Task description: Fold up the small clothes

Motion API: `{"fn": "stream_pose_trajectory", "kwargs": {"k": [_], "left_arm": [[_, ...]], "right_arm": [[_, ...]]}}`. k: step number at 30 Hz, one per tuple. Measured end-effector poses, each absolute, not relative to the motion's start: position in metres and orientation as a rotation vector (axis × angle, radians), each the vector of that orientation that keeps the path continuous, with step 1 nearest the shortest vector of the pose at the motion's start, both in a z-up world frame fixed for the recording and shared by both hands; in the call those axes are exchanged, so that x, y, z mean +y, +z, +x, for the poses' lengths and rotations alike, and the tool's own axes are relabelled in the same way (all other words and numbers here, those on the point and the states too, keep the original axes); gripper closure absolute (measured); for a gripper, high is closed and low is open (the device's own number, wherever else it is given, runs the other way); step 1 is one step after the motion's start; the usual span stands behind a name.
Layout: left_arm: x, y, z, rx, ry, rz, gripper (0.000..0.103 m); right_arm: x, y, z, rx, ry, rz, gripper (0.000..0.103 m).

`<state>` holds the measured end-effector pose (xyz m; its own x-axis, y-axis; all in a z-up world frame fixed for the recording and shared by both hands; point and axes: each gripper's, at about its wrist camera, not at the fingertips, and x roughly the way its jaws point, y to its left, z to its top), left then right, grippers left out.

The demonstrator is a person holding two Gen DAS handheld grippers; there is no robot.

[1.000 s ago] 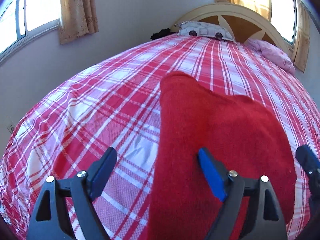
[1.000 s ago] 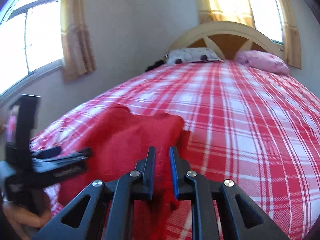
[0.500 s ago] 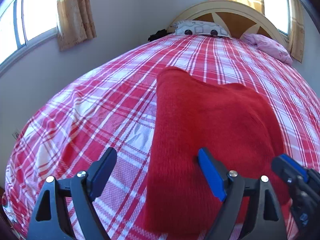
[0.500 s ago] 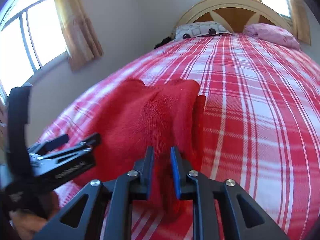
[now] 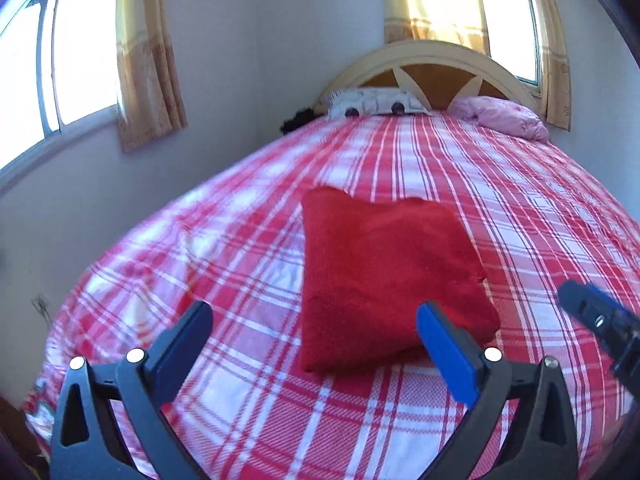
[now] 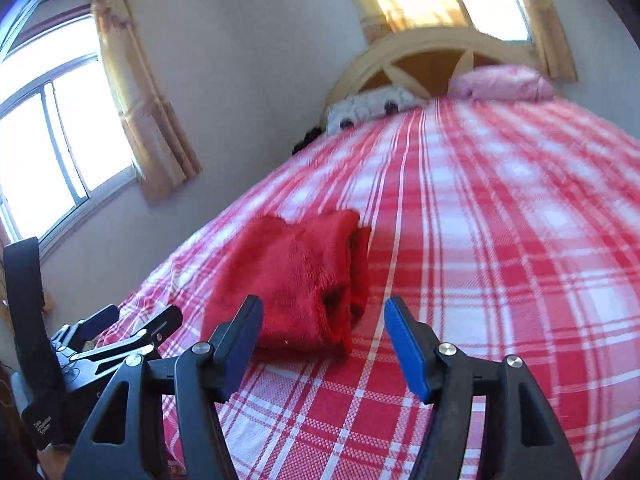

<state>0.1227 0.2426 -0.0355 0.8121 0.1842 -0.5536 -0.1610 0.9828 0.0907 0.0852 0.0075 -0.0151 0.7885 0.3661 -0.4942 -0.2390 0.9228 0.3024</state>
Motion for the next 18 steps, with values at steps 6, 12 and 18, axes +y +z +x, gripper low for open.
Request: {"fn": "stream_pose_trajectory", "kwargs": {"k": [6, 12, 18], "left_arm": [[0.247, -0.013, 0.098, 0.586, 0.186, 0.010, 0.000], [0.242, 0.012, 0.071, 0.533, 0.175, 0.032, 0.000], [0.246, 0.031, 0.050, 0.472, 0.210, 0.052, 0.000]], "right_arm": [[0.010, 0.034, 0.041, 0.406, 0.300, 0.179, 0.030], [0.010, 0.077, 0.008, 0.291, 0.305, 0.189, 0.023], [0.014, 0.088, -0.010, 0.269, 0.296, 0.182, 0.022]]}}
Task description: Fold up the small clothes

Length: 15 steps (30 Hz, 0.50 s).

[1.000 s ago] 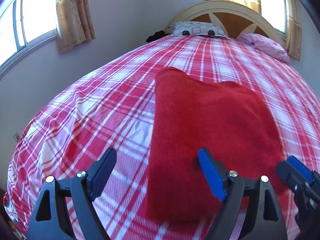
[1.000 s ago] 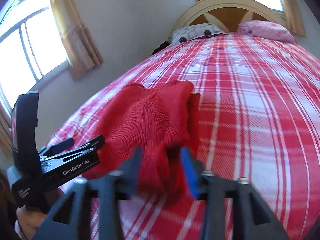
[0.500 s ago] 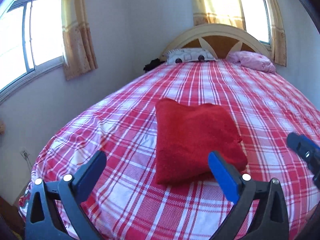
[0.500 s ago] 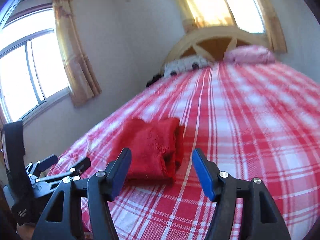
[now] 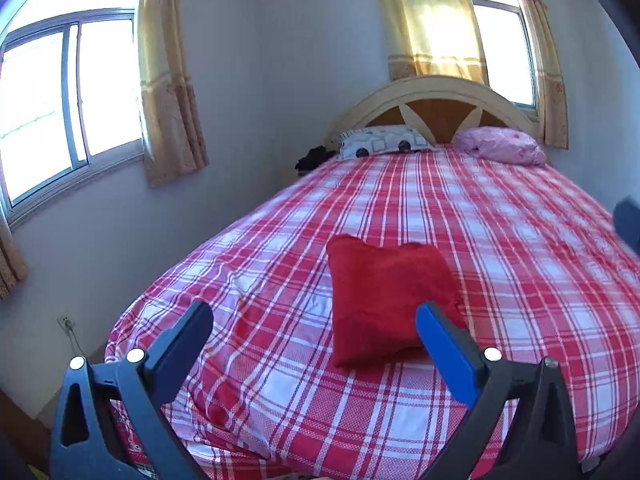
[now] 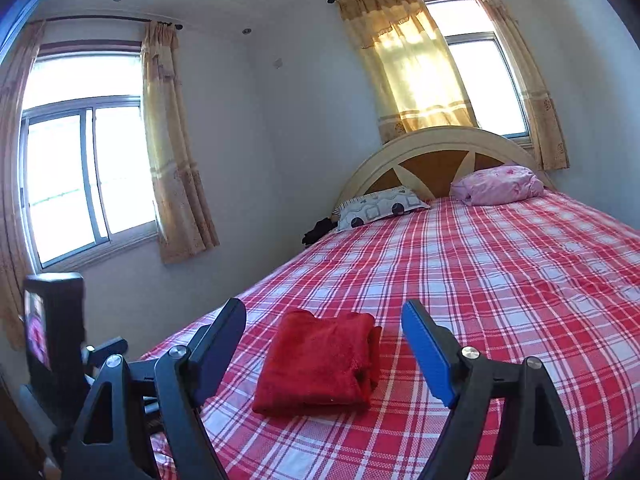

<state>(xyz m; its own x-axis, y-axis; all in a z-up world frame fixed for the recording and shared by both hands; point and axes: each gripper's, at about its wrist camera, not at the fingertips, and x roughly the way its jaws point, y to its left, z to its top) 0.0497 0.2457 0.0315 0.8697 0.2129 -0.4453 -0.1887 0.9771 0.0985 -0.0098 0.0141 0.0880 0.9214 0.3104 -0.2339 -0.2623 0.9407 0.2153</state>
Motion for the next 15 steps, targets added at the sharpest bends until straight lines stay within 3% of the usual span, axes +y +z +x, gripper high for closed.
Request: {"fn": "stream_pose_trajectory", "kwargs": {"k": [15], "left_arm": [[0.230, 0.028, 0.047, 0.477, 0.190, 0.056, 0.000]], "right_arm": [[0.005, 0.076, -0.023, 0.287, 0.216, 0.168, 0.022]]}}
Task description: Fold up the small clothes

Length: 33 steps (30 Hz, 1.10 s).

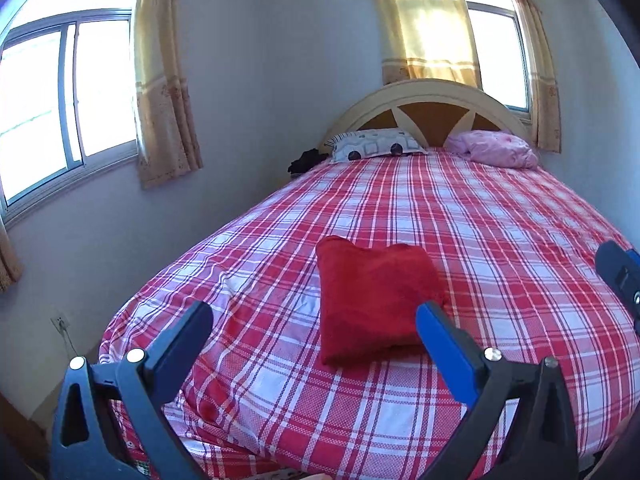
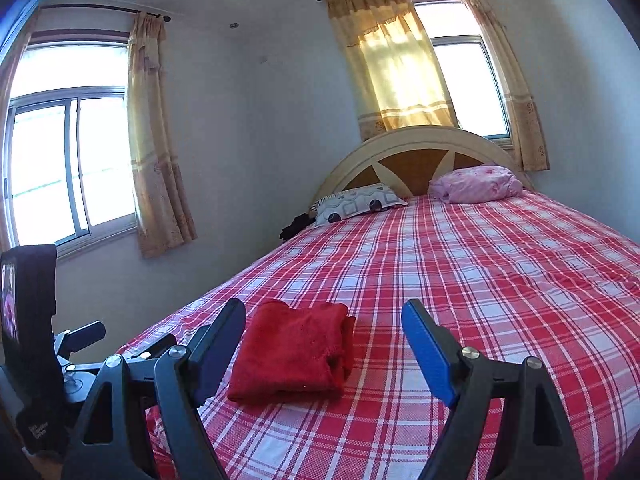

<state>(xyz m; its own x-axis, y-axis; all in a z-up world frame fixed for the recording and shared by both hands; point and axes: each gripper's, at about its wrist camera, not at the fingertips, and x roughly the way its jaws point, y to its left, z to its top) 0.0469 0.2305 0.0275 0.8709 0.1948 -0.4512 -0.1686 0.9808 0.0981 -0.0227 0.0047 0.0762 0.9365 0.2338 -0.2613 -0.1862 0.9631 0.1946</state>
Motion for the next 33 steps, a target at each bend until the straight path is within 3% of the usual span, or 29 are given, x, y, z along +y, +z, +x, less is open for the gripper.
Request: {"fn": "stream_pose_trajectory", "kwargs": {"k": [33], "left_arm": [[0.2241, 0.0196, 0.0484, 0.491, 0.203, 0.060, 0.000]], "right_arm": [[0.0058, 0.0713, -0.0204, 0.310, 0.210, 0.168, 0.022]]}}
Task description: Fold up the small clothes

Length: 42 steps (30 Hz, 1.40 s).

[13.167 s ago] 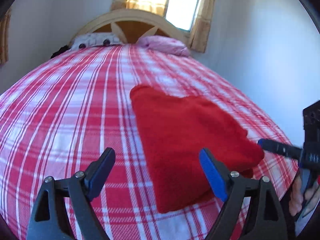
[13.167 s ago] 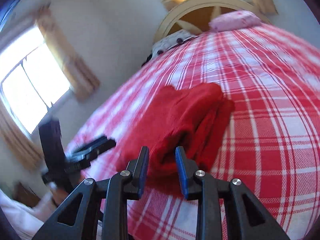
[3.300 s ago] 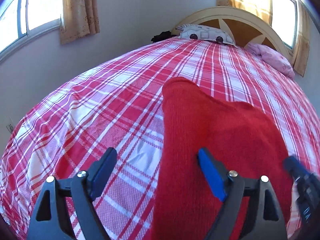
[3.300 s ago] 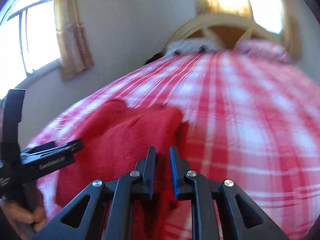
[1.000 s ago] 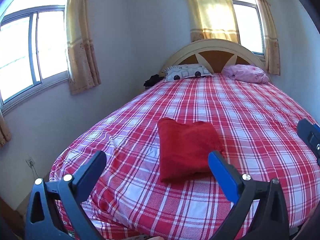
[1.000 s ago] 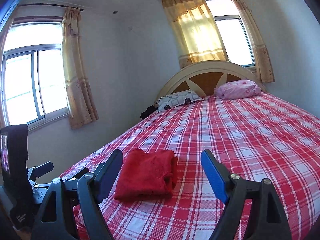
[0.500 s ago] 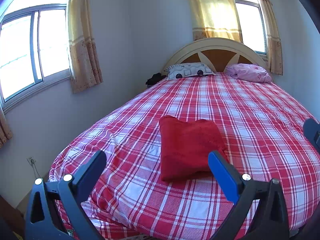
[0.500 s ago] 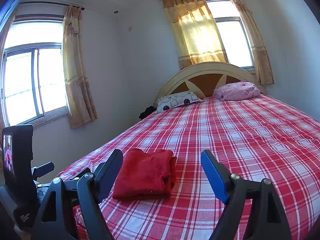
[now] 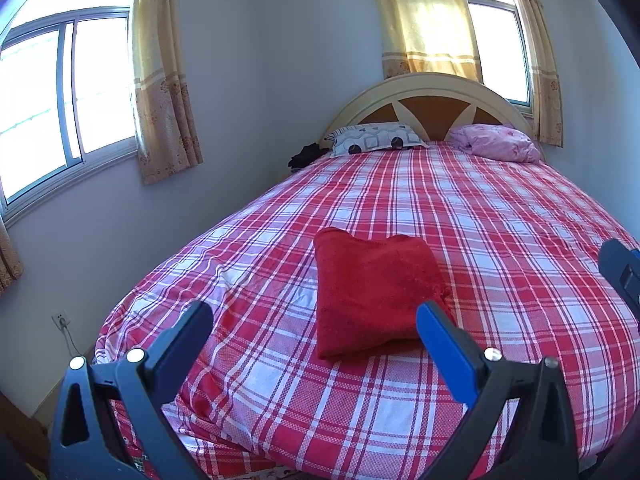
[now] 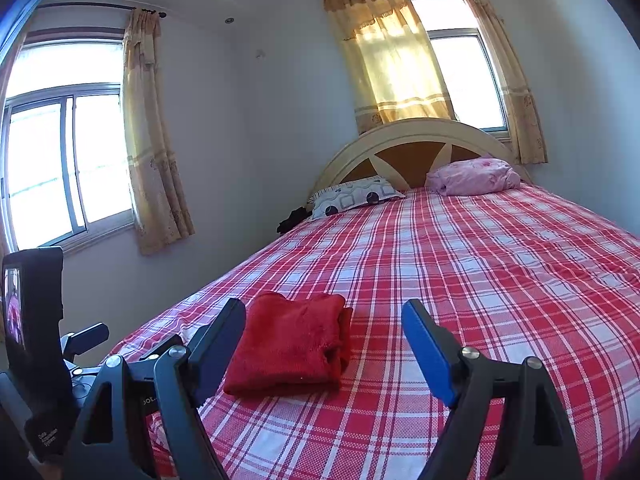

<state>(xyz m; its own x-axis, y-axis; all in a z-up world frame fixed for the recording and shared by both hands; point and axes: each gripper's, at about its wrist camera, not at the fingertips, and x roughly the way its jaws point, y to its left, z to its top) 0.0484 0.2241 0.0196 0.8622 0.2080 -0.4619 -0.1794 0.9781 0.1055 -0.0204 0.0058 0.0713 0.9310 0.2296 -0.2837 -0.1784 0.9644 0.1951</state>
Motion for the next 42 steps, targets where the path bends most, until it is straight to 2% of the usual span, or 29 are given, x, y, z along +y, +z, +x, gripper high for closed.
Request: {"fn": "stream_pose_trajectory", "kwargs": {"k": [42], "left_arm": [[0.223, 0.009, 0.054, 0.533, 0.151, 0.020, 0.000]], "right_arm": [[0.006, 0.067, -0.020, 0.328, 0.196, 0.164, 0.022]]}}
